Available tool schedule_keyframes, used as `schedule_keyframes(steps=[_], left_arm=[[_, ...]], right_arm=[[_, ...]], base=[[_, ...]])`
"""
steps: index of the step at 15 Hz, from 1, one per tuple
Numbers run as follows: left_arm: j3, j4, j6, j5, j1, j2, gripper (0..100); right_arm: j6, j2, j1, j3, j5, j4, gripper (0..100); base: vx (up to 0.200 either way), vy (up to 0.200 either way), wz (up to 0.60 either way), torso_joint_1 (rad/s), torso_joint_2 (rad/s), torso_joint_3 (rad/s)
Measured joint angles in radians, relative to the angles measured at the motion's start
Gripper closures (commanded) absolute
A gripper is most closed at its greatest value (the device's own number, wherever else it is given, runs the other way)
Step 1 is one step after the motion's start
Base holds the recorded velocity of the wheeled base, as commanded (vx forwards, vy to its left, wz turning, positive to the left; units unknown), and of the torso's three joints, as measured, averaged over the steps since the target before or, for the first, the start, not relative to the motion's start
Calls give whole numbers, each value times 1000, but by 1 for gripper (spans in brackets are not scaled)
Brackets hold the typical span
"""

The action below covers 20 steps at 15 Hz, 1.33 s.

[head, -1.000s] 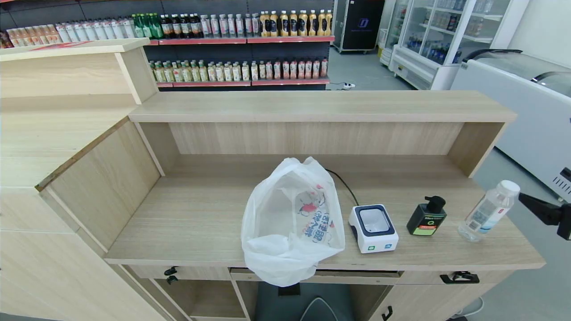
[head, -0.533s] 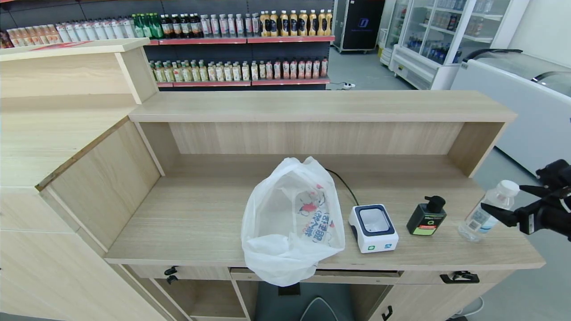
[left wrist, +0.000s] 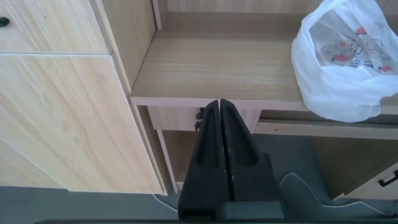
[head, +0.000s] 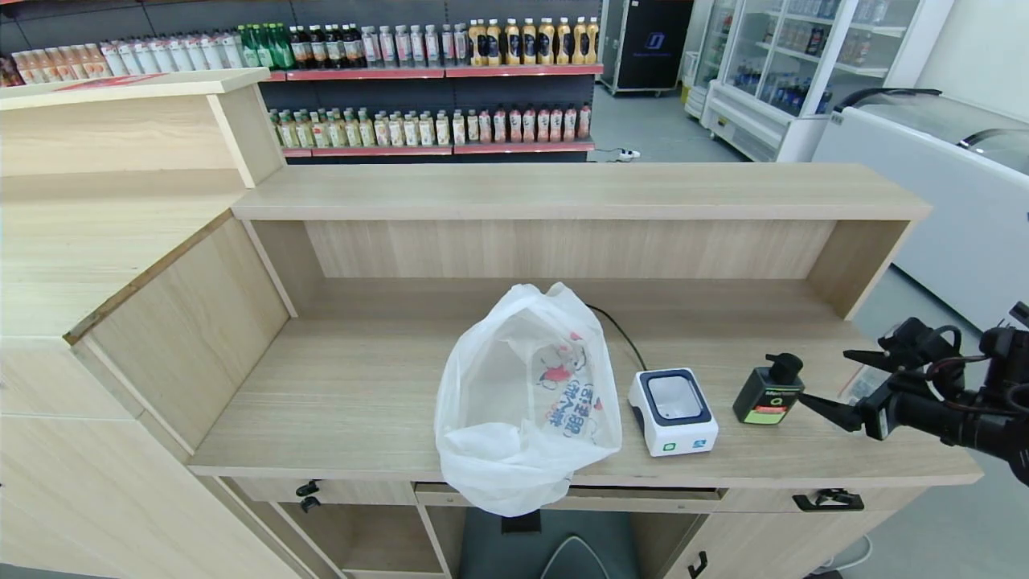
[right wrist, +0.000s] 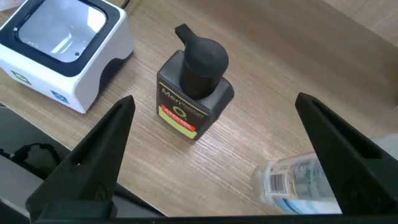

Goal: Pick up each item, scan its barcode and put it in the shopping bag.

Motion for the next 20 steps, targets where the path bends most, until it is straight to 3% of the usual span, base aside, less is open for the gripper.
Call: schedule_keyframes(steps=[9,20], left_arm=[[0,0,0,0,0,0,100],[0,0,0,0,0,0,100]], right_arm=[[-142,144,32,-53,0,-49,0],[-138,277,96,-115,58,-85,0]], base=[[0,0,0,0,0,0],[0,0,0,0,0,0]])
